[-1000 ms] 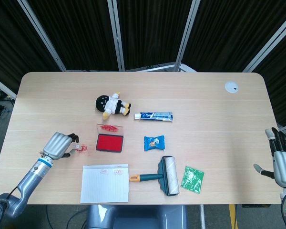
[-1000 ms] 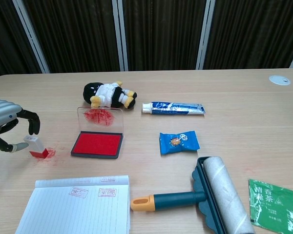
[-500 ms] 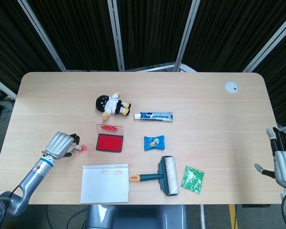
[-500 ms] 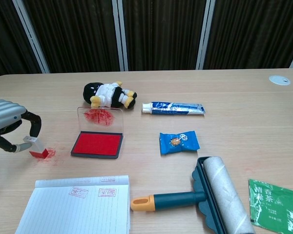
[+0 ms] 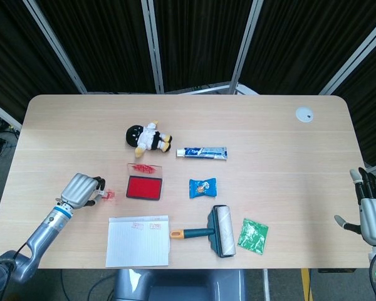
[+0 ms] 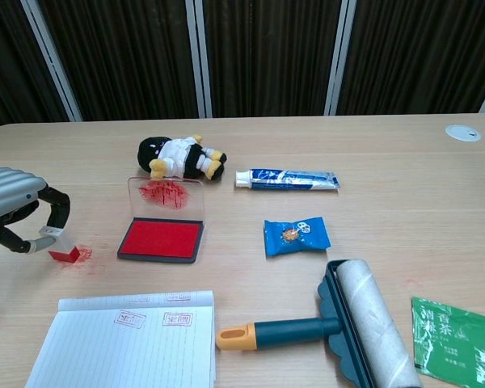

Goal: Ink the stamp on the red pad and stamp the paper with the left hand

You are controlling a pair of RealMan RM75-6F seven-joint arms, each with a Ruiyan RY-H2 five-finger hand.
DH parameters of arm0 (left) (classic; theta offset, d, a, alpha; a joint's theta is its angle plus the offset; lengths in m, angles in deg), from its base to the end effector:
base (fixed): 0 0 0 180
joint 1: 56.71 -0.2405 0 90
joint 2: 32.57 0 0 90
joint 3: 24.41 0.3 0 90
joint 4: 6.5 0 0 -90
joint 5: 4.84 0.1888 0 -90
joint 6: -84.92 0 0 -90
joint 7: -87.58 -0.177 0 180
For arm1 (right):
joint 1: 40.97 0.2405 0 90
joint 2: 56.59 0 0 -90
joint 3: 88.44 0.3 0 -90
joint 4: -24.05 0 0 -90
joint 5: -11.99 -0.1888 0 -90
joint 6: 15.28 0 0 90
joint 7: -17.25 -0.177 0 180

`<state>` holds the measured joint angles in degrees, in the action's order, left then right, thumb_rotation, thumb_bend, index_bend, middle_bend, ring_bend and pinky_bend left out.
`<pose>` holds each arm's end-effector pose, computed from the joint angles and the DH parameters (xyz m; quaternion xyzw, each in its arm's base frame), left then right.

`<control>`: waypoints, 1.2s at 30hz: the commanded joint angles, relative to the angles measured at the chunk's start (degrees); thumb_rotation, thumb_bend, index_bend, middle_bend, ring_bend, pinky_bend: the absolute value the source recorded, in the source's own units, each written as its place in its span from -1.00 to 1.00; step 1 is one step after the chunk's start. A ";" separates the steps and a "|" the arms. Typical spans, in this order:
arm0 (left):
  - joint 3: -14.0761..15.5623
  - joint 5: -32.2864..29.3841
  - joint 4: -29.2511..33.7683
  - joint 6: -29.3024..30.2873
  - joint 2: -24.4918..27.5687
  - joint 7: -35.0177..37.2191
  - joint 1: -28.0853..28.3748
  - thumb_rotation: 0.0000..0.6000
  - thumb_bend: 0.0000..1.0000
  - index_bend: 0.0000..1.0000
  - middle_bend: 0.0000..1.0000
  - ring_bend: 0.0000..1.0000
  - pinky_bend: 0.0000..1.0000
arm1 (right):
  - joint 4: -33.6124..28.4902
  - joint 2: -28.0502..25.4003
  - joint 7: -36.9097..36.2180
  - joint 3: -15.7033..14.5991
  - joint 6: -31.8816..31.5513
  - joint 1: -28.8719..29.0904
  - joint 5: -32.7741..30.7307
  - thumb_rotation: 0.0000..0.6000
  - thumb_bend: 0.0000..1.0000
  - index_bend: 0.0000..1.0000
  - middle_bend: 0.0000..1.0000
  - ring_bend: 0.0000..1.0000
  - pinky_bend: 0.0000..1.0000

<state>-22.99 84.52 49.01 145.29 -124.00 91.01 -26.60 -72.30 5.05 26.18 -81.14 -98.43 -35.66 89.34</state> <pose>-0.3167 0.3549 -0.0014 -0.7841 -0.3170 -0.3002 0.4412 -0.3474 -0.2303 0.2235 0.5670 -0.3719 0.3421 0.6504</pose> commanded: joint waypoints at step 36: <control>-8.36 -8.81 16.19 -7.90 3.19 -7.13 9.82 1.00 -0.15 0.27 0.11 0.61 0.86 | 0.91 -0.51 -1.81 0.95 1.33 0.21 -2.94 1.00 -1.00 -1.00 -1.00 -1.00 -1.00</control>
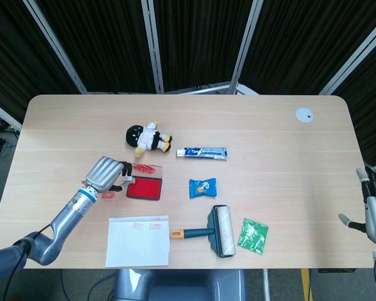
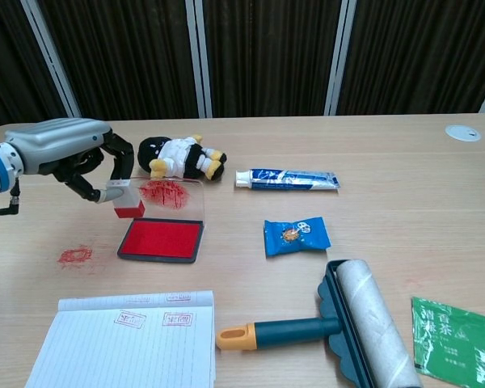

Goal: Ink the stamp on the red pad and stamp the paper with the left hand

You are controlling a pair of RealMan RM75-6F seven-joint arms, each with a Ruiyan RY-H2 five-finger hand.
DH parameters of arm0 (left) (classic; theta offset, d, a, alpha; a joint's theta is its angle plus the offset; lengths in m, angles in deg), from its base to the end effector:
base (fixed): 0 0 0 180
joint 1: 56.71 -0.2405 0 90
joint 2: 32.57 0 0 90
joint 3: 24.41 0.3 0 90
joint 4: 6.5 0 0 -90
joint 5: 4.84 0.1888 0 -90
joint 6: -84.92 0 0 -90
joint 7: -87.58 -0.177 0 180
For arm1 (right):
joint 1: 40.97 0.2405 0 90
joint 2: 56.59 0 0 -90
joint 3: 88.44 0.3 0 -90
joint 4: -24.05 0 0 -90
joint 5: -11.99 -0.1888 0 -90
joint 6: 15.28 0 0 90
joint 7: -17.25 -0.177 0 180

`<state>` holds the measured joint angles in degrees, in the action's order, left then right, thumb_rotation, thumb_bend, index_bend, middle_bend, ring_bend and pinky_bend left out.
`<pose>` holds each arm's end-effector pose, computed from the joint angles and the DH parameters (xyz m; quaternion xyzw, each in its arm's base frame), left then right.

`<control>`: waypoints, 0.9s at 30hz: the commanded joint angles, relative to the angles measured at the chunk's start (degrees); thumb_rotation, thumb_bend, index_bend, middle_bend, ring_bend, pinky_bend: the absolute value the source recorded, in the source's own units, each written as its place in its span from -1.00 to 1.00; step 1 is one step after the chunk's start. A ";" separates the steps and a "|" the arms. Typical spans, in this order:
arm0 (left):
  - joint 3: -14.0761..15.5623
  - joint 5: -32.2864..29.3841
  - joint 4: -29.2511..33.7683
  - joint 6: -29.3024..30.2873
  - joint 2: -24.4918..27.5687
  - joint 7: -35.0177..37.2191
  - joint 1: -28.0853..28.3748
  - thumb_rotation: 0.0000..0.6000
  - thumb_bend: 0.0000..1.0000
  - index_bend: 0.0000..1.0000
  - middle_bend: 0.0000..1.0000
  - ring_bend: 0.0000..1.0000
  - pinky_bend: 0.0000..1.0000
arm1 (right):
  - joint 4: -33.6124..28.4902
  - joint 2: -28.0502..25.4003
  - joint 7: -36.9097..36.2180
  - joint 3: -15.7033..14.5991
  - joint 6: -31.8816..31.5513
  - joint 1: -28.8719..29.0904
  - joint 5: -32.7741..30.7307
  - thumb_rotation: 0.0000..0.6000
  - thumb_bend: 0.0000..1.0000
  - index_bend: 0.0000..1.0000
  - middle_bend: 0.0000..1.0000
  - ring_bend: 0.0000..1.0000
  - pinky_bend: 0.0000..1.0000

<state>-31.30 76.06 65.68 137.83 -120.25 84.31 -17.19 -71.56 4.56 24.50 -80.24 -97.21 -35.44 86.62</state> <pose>-0.2163 0.4005 0.0016 -0.7727 -0.3394 -0.3617 0.3962 -0.3562 -0.2336 0.2303 0.5506 -0.3863 0.3385 0.6581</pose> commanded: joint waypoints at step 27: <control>1.77 -1.33 -10.59 -2.25 -8.48 1.16 1.81 1.00 -0.15 0.29 0.12 0.61 0.86 | 1.16 0.33 -0.50 0.34 1.22 0.39 -1.59 1.00 -1.00 -1.00 -1.00 -1.00 -1.00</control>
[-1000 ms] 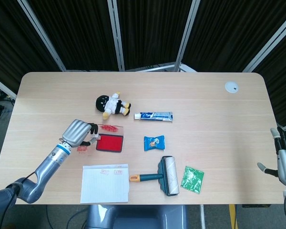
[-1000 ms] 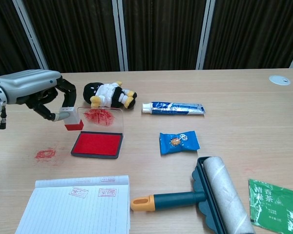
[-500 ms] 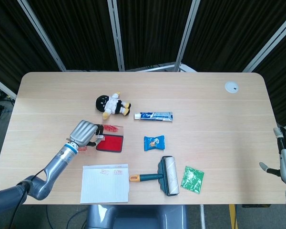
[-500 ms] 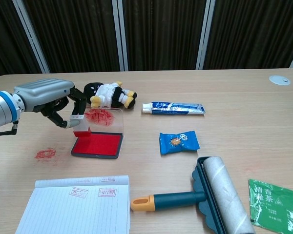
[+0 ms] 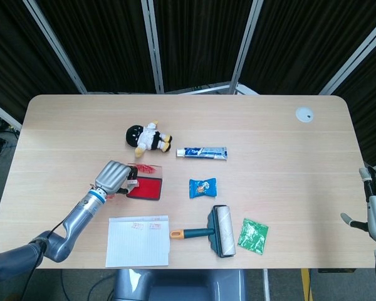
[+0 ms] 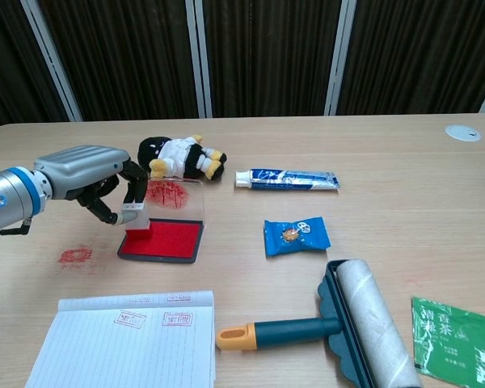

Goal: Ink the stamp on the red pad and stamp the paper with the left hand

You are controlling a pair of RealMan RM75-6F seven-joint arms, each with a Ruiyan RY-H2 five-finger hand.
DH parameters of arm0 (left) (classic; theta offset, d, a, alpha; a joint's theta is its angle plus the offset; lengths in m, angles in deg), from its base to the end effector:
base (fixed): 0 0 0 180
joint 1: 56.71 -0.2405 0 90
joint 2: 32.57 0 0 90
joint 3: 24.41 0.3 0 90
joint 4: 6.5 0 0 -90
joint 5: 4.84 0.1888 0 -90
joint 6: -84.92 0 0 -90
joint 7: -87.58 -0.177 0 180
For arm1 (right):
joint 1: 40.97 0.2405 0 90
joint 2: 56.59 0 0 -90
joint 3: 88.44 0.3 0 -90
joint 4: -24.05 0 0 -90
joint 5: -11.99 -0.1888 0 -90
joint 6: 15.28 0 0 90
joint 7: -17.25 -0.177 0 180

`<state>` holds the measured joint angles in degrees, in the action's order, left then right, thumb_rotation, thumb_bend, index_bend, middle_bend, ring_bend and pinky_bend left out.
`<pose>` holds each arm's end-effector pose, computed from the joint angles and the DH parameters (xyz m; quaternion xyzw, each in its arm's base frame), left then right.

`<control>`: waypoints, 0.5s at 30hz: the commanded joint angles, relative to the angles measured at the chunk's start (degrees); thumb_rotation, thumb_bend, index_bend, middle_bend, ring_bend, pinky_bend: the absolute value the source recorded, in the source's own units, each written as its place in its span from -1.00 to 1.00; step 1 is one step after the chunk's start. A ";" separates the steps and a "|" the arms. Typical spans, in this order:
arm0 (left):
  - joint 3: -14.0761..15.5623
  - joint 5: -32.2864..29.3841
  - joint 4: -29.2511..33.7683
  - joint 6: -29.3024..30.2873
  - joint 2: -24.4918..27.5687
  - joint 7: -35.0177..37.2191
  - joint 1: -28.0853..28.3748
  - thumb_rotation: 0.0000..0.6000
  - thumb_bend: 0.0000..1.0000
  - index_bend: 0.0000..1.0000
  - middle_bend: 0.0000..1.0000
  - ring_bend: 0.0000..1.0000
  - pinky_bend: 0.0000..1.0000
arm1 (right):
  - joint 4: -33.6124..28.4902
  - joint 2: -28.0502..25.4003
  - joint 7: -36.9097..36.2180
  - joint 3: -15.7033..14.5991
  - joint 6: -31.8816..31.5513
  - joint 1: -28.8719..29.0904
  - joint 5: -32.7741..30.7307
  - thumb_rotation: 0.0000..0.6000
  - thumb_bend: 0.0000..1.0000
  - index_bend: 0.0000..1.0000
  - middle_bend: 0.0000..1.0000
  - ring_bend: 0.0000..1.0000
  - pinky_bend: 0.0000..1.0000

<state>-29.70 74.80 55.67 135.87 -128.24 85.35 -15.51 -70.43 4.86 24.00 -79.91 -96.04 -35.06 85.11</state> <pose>-0.2240 0.4061 -0.0445 -0.7799 -0.3480 -0.3368 0.3965 -0.3630 -0.2367 0.2302 0.5454 -0.3937 0.3318 0.6614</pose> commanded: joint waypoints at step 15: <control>1.46 1.23 -4.74 0.24 -2.73 1.89 0.01 1.00 -0.15 0.30 0.13 0.61 0.86 | 0.36 0.09 -0.26 0.21 0.12 0.05 -0.53 1.00 -1.00 -1.00 -1.00 -1.00 -1.00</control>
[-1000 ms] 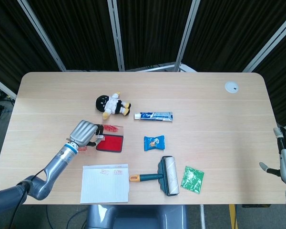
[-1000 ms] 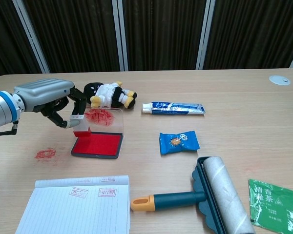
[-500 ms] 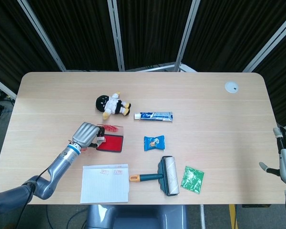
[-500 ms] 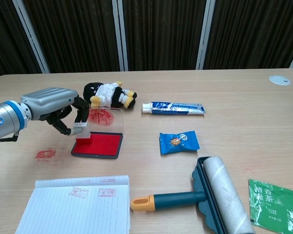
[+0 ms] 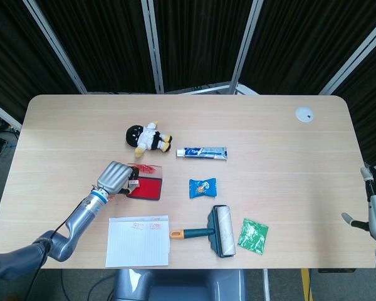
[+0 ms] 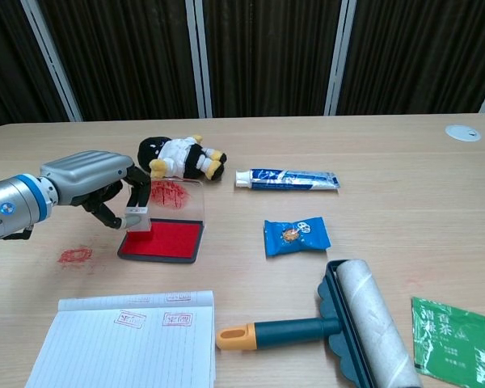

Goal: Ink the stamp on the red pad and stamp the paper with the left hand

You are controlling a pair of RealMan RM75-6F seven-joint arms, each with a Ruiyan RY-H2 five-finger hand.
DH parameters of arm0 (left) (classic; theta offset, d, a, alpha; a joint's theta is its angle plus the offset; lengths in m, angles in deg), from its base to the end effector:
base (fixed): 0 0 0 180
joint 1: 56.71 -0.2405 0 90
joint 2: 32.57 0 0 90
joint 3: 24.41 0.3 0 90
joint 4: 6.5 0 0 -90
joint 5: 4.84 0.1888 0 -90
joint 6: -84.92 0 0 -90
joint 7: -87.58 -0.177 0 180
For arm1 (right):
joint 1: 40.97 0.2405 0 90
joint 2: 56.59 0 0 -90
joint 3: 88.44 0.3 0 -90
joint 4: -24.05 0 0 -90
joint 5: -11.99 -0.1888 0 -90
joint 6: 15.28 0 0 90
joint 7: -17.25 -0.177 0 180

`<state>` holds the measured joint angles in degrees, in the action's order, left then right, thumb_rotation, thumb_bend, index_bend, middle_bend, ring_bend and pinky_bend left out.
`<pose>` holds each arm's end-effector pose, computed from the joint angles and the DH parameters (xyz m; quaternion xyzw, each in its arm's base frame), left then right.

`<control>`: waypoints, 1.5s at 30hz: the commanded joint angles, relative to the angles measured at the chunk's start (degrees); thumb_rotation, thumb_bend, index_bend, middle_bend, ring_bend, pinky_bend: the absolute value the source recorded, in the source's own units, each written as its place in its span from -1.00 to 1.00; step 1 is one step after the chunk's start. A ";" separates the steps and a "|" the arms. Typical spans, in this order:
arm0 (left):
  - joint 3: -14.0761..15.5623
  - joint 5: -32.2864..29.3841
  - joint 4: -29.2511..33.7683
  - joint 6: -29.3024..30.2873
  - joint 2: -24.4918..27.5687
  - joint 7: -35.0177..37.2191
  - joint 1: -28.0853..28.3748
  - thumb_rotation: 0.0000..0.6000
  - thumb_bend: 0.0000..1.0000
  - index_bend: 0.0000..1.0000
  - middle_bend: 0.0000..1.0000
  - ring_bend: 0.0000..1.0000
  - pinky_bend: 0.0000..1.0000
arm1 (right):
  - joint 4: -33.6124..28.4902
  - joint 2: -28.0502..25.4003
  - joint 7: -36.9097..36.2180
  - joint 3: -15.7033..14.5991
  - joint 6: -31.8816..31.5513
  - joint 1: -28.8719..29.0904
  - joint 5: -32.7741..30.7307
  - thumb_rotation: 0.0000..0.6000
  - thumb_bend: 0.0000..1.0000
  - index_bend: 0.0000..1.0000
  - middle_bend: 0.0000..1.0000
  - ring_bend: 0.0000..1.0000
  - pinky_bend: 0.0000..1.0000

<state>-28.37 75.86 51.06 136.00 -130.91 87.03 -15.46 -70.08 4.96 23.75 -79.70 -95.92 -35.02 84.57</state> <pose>-0.2312 0.4053 -0.0579 -0.7847 -0.3442 -0.3280 0.3976 -0.3651 -0.2374 0.2312 0.5414 -0.3955 0.3314 0.6639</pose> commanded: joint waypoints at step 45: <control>1.10 3.49 23.02 6.88 14.98 -2.20 -2.84 1.00 -0.14 0.29 0.13 0.61 0.86 | -0.47 -0.40 -0.58 -0.16 -0.28 -0.21 0.40 1.00 -1.00 -1.00 -1.00 -1.00 -1.00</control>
<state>-28.54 78.28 70.20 141.63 -119.02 85.86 -17.09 -70.52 4.58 23.19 -79.84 -96.17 -35.21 84.94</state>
